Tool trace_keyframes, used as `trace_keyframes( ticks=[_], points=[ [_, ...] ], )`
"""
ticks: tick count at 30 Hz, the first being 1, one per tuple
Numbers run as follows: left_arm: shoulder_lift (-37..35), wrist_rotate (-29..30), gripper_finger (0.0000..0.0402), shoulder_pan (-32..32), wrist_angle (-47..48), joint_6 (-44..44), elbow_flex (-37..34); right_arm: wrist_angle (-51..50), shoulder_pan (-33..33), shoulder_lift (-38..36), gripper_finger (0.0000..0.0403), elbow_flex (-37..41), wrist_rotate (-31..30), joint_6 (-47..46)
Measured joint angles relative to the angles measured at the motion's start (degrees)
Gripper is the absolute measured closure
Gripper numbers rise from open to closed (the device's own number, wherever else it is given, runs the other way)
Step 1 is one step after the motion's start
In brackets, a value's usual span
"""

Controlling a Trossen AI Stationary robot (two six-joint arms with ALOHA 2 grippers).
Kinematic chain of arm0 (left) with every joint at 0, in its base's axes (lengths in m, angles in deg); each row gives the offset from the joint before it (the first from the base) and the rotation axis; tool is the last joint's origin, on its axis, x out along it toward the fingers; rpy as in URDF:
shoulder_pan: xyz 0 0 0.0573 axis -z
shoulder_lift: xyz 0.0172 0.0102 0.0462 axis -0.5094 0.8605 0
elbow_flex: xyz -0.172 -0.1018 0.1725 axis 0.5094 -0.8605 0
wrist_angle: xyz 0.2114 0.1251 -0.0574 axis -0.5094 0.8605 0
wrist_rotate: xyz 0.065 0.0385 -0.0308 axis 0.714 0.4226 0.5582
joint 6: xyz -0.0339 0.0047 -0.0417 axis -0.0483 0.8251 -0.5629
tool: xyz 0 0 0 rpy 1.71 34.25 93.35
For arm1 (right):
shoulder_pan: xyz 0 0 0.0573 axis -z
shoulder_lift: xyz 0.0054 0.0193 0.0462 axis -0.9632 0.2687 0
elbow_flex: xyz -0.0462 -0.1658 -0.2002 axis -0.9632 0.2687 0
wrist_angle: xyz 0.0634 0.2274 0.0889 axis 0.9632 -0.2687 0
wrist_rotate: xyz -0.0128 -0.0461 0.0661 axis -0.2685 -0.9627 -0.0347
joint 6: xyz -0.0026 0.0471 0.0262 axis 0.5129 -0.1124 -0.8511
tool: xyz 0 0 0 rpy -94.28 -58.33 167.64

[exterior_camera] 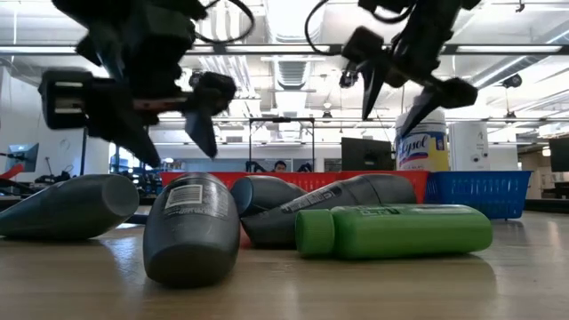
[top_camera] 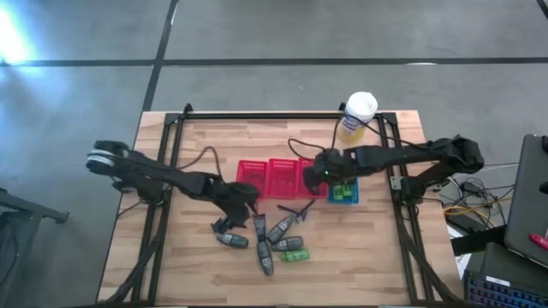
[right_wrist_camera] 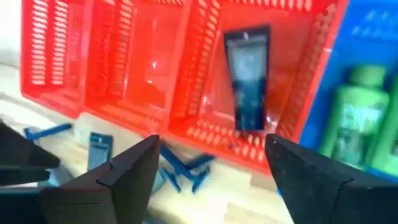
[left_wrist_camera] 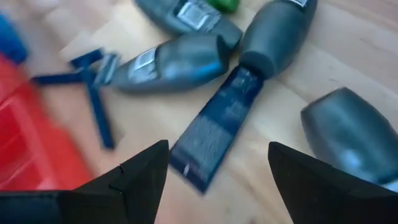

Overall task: Pick & Place Travel size toiletries
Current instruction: Put the shave cream into the right red bin

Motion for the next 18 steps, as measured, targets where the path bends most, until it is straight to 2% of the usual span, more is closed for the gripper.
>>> trace_keyframes(
  ticks=[7,18],
  points=[
    [11.54,-5.14,0.0154,0.44,0.29,4.19,8.06,-3.32,-4.66,-0.79,0.0079,0.02,-1.90,-5.81],
    [21.96,-8.59,0.0163,0.57,8.32,6.62,16.74,-4.82,-6.60,-0.79,0.0048,0.04,-1.68,-3.30]
  ],
)
